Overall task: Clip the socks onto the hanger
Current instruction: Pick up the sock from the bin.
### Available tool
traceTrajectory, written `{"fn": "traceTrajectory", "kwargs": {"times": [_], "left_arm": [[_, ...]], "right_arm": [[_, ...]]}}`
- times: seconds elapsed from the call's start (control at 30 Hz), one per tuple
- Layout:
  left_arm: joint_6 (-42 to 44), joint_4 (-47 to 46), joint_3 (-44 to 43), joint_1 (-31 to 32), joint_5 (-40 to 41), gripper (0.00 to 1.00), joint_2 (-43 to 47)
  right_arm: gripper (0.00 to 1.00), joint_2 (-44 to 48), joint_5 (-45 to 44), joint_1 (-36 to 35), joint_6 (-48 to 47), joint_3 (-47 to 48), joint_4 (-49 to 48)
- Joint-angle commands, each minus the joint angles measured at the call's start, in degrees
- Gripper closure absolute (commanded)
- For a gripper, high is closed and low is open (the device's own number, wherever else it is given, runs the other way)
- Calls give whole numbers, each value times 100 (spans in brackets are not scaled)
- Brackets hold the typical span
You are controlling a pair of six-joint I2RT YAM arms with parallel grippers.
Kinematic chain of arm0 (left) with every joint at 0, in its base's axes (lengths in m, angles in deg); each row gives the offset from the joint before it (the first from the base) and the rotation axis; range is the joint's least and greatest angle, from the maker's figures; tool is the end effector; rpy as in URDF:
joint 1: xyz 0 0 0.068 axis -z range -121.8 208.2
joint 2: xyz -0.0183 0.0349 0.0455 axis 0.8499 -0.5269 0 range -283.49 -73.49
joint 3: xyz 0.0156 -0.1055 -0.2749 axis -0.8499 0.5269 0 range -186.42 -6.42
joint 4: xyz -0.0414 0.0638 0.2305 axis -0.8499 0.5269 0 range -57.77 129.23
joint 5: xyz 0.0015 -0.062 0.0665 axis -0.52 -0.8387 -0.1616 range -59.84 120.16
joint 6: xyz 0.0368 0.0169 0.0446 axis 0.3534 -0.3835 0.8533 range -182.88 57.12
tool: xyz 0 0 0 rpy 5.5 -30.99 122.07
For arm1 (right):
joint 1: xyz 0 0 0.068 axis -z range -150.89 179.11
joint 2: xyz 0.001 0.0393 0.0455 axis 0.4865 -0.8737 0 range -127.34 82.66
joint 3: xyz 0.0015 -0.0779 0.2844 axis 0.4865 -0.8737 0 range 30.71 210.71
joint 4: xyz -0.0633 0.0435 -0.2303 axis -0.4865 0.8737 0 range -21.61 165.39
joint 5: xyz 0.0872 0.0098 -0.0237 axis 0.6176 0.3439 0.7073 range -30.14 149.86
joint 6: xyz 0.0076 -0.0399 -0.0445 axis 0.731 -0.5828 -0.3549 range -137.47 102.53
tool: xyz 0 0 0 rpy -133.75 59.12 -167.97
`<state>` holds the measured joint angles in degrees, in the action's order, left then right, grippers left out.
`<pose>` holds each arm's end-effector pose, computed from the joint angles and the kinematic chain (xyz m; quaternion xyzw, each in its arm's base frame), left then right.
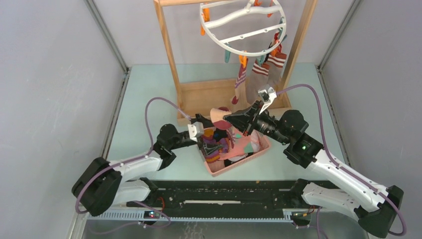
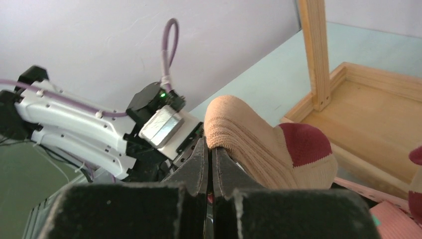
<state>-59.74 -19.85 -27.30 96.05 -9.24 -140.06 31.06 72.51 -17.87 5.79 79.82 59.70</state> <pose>0.1515 -0.1535 0.2695 0.4551 0.4999 -0.4238 0.6028 0.1198 0.1428 0.4011 -0.2166 0.6328 0.4858 0.5628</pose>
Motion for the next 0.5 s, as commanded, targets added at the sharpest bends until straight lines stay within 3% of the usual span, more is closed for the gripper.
{"fn": "traceTrajectory", "kwargs": {"times": [0.0,0.23,0.4,0.47], "left_arm": [[-100,-440,-565,59,-171,5,-427],[-831,-1650,-691,4,-262,8,-1132],[-1953,-2935,-723,-7,-816,24,-1668],[-2222,-2970,-843,18,-1029,35,-1790]], "right_arm": [[100,65,514,-57,-290,242,-253],[100,89,684,-89,-318,412,-139],[100,210,555,-92,-366,442,-8],[100,236,502,-92,-390,438,35]]}}
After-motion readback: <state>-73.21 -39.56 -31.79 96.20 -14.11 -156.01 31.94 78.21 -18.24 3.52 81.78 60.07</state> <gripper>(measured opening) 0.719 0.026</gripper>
